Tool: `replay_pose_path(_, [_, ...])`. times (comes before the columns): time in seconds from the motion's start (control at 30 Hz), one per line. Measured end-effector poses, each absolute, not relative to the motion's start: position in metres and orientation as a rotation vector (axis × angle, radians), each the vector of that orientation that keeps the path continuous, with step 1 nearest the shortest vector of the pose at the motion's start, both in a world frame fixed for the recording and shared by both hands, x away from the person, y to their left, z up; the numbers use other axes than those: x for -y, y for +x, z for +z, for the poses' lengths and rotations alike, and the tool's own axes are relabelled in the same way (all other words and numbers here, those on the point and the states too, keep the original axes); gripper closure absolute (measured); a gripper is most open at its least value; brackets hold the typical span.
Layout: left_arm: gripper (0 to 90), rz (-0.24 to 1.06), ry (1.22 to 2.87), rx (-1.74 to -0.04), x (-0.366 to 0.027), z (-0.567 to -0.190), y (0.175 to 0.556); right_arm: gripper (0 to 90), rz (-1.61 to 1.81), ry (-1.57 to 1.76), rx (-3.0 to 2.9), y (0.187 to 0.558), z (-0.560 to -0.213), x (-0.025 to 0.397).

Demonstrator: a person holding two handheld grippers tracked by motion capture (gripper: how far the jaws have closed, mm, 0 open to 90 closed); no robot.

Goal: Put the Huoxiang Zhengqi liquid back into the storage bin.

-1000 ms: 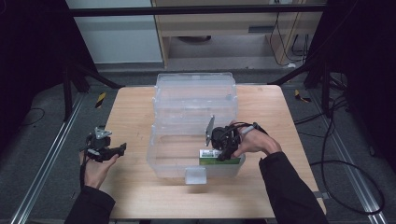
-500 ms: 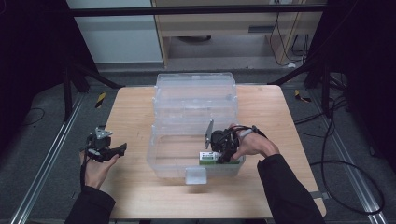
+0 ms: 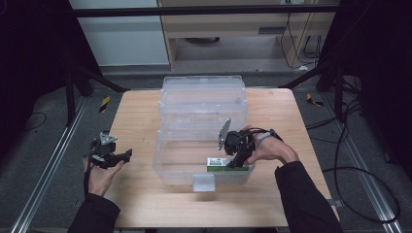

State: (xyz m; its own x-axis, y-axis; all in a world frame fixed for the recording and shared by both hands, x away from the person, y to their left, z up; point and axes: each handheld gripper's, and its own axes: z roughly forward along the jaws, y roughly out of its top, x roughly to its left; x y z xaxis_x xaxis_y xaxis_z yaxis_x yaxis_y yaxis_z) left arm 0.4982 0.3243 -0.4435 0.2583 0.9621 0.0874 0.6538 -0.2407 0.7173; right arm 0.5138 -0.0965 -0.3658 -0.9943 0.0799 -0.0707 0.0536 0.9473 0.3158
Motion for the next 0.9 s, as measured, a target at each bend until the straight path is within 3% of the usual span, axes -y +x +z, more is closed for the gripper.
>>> replay_pose_path(0.27, [32.2, 0.722, 1.980, -1.456, -0.323, -0.444, 0.498, 52.3, 0.572, 0.217, -2.955, 0.507, -0.348, 0.111])
replay_pose_path(0.4, [32.1, 0.718, 1.978, -1.453, -0.322, -0.443, 0.498, 47.1, 0.606, 0.239, -2.960, 0.502, -0.345, 0.108])
replay_pose_path(0.9, [32.1, 0.720, 1.971, -1.444, -0.322, -0.442, 0.497, 42.9, 0.732, 0.195, -2.995, 0.485, -0.365, 0.089])
